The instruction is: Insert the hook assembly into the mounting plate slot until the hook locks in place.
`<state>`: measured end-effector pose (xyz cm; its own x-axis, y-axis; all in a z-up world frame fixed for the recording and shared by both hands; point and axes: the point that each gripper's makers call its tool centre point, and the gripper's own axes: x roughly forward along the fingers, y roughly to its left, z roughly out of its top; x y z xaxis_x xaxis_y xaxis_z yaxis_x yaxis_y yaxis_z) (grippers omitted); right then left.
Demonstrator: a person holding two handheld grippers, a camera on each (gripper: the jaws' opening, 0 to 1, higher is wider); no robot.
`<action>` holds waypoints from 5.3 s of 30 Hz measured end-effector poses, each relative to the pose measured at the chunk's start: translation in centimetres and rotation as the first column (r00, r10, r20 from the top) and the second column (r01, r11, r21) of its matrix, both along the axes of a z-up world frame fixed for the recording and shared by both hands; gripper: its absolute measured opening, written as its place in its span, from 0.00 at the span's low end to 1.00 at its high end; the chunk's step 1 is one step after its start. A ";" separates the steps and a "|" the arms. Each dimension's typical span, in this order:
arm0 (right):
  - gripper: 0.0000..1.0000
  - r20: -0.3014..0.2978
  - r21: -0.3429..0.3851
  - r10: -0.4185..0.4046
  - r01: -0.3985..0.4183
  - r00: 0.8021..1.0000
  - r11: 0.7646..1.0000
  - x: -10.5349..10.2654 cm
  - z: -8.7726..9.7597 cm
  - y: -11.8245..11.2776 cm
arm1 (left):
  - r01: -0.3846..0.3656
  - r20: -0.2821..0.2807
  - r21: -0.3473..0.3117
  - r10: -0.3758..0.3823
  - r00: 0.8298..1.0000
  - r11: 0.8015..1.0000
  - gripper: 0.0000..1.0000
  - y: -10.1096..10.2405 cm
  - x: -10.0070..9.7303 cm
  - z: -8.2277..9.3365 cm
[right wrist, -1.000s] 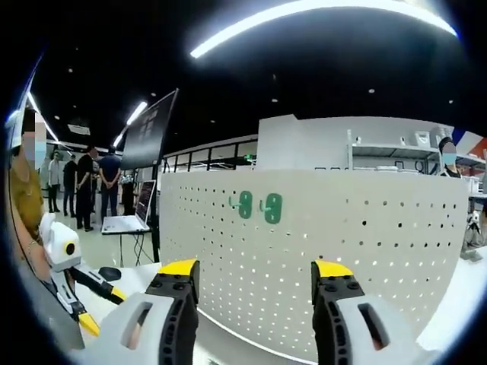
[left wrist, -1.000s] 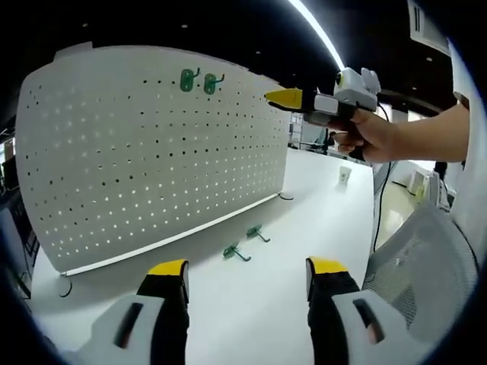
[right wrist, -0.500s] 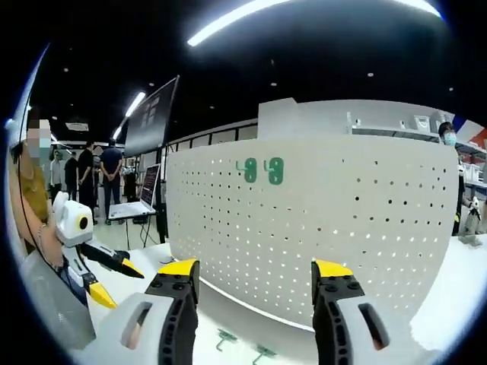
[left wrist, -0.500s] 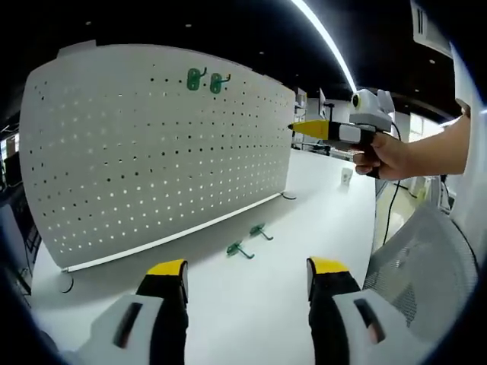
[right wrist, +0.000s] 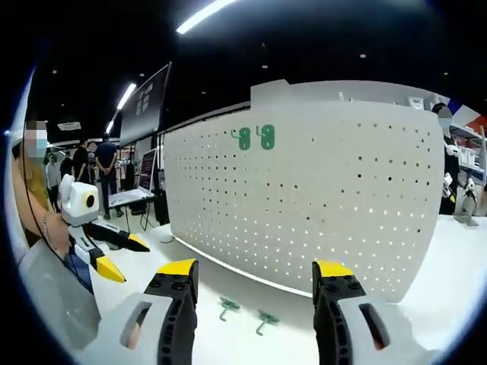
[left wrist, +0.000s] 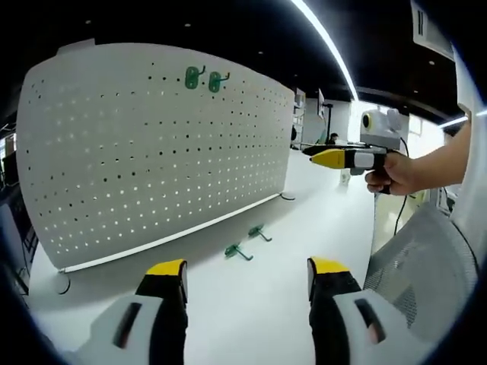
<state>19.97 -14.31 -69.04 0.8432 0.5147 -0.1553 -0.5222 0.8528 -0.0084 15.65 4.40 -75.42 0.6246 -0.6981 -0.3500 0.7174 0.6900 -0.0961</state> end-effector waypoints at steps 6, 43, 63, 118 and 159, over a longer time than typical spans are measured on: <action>0.59 -0.043 0.001 0.002 -0.001 0.999 1.000 -0.8 -1.6 -0.5 | 0.001 0.000 -0.001 -0.001 1.000 1.000 0.66 0.1 0.1 0.0; 0.61 -0.253 -0.019 0.038 -0.045 0.967 0.999 -4.7 -6.9 -1.4 | 0.016 -0.030 0.027 -0.016 0.999 1.000 0.67 1.4 -0.3 -1.4; 0.60 -0.269 -0.032 0.060 -0.072 0.961 0.997 -4.9 -7.0 -0.9 | 0.164 -0.044 0.188 -0.158 0.986 0.968 0.66 -1.0 2.6 -2.9; 0.59 -0.309 -0.070 0.036 -0.060 0.950 0.996 -5.8 -7.1 -2.7 | 0.586 -0.248 0.440 -0.535 0.807 0.680 0.63 -7.8 8.3 -8.9; 0.55 -0.324 -0.025 0.013 -0.022 0.946 0.999 -6.9 -7.0 -4.0 | 0.657 -0.372 0.501 -0.545 0.752 0.564 0.38 -9.1 9.8 -12.5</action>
